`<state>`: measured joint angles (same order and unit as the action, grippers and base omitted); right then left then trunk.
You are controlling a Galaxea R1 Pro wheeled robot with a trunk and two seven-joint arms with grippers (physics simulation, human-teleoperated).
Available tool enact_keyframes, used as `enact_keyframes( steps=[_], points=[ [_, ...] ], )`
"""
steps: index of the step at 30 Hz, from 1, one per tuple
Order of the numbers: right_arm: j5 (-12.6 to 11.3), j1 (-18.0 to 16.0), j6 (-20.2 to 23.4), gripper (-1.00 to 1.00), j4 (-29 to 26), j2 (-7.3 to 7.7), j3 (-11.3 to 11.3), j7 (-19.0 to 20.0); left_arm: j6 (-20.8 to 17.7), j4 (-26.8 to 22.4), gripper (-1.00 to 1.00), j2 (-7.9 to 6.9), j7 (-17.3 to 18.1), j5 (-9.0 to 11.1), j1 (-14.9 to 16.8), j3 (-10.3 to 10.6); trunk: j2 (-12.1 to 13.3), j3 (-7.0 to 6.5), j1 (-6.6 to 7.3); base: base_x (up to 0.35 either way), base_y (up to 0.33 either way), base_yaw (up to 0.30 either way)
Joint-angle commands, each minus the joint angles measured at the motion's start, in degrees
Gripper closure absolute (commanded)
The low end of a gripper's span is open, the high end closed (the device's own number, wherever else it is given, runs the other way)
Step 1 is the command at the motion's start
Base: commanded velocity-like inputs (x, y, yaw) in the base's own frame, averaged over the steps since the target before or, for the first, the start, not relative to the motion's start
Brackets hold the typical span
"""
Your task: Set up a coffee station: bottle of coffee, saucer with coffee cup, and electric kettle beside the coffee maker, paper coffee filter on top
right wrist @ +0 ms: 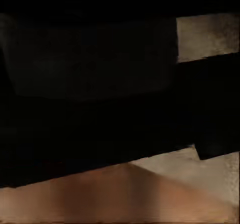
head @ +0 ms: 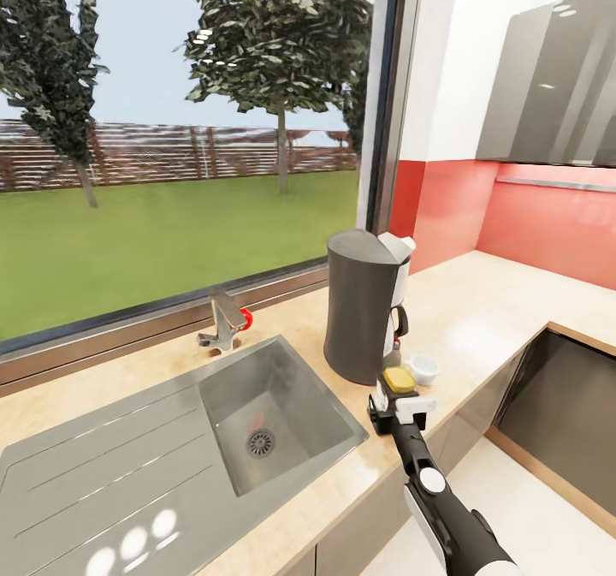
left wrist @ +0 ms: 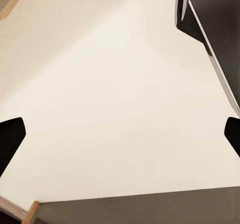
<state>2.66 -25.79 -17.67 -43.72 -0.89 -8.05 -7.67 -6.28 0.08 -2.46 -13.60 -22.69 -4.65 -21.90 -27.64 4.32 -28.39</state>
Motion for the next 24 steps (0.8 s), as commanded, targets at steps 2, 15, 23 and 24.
enact_keyframes(
  steps=[2, 15, 23, 24],
  points=[
    [0.3, -0.1, -0.1, -1.00, 0.0, 0.02, -0.2, -0.5, -0.1, 0.0, -1.00, 0.00, -0.1, -0.6, 0.0, -0.4, -0.1, 0.10, -0.03, 0.000, 0.000, 0.000],
    [0.3, -0.1, -0.1, -1.00, 0.0, 0.01, -0.2, -0.5, -0.1, 0.0, -1.00, 0.00, -0.1, -0.6, 0.0, -0.4, -0.1, 0.10, -0.03, 0.000, 0.000, 0.000],
    [0.3, -0.1, -0.1, -1.00, 0.0, 0.02, -0.2, -0.5, -0.2, 0.0, -1.00, -0.04, -0.1, -0.6, 0.0, -0.4, -0.1, 0.10, -0.03, -0.001, 0.000, 0.000],
    [0.3, -0.1, -0.1, -1.00, 0.0, 0.02, -0.1, -0.5, -0.2, 0.0, -1.00, -0.05, -0.1, -0.6, 0.0, -0.5, -0.1, 0.10, -0.03, -0.068, 0.000, 0.000]
  ],
)
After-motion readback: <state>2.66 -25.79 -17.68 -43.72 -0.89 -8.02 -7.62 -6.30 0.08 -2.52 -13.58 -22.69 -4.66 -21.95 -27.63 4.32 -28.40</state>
